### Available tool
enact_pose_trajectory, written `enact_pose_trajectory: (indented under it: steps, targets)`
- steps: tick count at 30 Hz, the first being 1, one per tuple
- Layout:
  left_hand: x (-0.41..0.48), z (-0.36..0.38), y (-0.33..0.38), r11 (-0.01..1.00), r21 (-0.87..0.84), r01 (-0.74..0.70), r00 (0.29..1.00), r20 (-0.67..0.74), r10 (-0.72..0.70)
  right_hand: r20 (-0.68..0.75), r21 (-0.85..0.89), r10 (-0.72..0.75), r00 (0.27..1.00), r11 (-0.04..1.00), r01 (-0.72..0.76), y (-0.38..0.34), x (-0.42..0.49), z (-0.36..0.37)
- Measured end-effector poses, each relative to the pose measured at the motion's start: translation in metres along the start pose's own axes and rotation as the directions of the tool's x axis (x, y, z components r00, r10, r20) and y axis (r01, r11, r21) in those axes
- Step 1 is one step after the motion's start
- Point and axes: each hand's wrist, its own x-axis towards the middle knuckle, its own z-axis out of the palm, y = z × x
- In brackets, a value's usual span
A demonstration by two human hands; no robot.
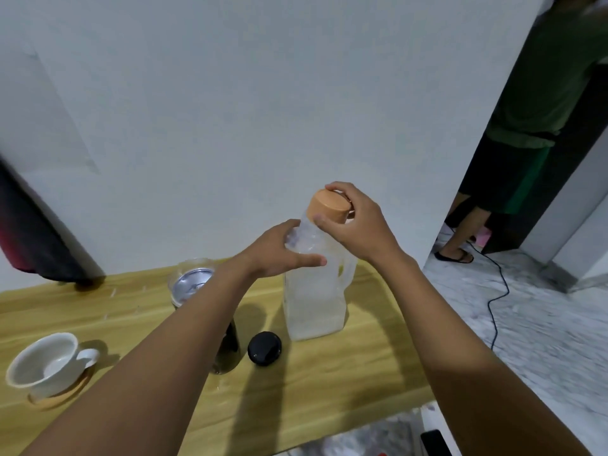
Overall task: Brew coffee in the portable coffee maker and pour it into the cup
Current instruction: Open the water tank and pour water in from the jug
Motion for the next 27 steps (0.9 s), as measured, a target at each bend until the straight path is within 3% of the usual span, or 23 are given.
enact_pose_trajectory:
  steps: [11,21,24,27]
  targets:
    - [0.004,0.0,-0.006,0.993,0.052,-0.109,0.993,-0.042,0.112,0.066,-0.077,-0.128,0.99,0.988,0.133,0.013,0.005,0.018]
    - [-0.007,0.005,0.001,0.986,0.115,-0.123,0.991,-0.043,0.128,-0.022,-0.158,-0.065,0.998,0.986,0.061,0.008,-0.005,0.026]
    - [-0.008,0.004,0.002,0.99,0.099,-0.102,0.994,-0.034,0.106,0.008,-0.029,-0.045,0.999,0.999,0.046,0.008,-0.007,0.024]
    - [-0.01,0.006,0.003,0.991,0.067,-0.114,0.993,-0.035,0.117,-0.089,0.061,-0.059,0.994,0.996,0.065,0.01,-0.01,0.017]
